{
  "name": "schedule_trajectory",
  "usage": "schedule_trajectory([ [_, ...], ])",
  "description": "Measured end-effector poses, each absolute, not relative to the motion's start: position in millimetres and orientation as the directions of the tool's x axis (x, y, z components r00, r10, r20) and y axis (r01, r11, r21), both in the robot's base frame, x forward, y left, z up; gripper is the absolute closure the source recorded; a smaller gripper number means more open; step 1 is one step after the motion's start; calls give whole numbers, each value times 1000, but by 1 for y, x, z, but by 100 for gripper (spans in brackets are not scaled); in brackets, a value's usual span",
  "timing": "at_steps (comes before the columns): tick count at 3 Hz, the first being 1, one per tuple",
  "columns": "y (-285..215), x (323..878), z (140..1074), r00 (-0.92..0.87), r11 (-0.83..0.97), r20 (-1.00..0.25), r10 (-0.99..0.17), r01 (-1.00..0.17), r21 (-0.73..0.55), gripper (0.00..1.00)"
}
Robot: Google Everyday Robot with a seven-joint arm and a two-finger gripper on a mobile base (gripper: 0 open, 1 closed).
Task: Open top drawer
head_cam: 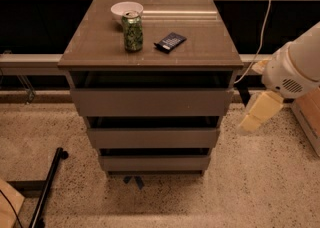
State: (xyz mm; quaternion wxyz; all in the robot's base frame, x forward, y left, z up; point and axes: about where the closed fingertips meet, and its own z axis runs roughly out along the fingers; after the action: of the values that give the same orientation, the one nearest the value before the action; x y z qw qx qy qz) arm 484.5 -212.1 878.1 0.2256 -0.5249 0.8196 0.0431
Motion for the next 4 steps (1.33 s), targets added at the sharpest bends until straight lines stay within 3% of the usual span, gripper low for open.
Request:
schedule_trajectory([
  [4, -184, 532, 832, -330, 469, -510, -794, -867, -168, 0],
])
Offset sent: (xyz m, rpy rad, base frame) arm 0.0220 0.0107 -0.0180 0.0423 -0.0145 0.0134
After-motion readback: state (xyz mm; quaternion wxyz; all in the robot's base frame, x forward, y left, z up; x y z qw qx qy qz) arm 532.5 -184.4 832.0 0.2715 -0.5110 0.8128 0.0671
